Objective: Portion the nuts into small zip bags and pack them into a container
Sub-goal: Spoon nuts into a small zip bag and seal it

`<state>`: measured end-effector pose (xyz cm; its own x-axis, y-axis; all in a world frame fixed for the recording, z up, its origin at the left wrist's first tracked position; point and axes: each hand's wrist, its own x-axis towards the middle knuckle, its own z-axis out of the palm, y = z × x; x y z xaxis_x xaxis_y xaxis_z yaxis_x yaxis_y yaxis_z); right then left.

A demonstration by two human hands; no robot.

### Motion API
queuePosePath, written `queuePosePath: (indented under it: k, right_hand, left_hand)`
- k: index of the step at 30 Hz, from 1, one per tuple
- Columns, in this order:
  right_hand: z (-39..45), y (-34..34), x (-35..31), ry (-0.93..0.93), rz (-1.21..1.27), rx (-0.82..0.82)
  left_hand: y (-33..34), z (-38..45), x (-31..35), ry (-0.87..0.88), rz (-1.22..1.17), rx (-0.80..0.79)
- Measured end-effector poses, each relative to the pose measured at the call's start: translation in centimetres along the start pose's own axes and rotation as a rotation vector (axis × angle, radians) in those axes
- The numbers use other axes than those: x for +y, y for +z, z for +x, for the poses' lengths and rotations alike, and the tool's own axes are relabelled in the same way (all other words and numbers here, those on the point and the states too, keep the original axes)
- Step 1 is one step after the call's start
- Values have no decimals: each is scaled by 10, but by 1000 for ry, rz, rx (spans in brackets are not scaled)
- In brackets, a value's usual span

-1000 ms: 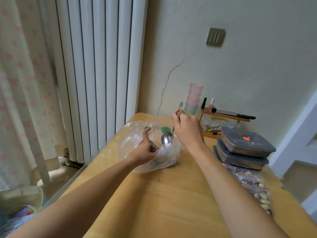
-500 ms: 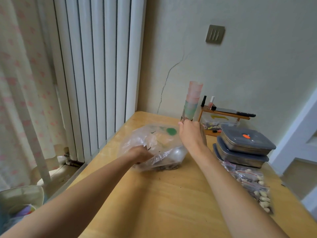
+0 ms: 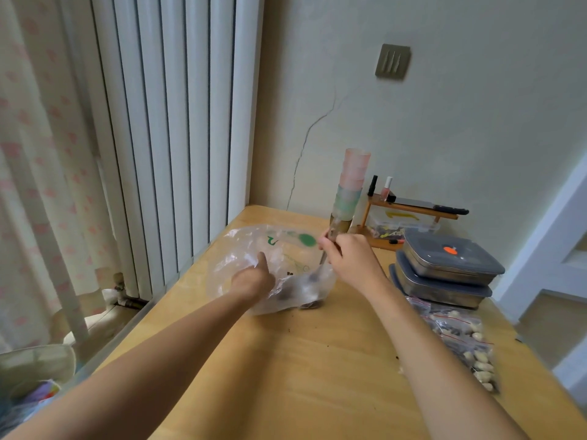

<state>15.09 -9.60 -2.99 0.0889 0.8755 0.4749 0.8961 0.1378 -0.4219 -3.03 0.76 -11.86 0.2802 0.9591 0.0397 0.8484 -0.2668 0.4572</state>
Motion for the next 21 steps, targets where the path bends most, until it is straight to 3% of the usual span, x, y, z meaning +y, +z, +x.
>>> queuePosePath:
  k: [3, 6, 11, 21]
  right_hand:
    - [0, 3, 2, -56, -26, 17]
    - [-2, 5, 1, -70, -46, 38]
    - [1, 9, -1, -93, -99, -2]
    - [0, 13, -3, -20, -98, 20]
  left_hand:
    - [-6, -4, 5, 114, 63, 52]
    - [-10, -2, 8, 185, 163, -79]
    - [-13, -7, 10, 161, 289, -316]
    - [-5, -7, 12, 126, 181, -199]
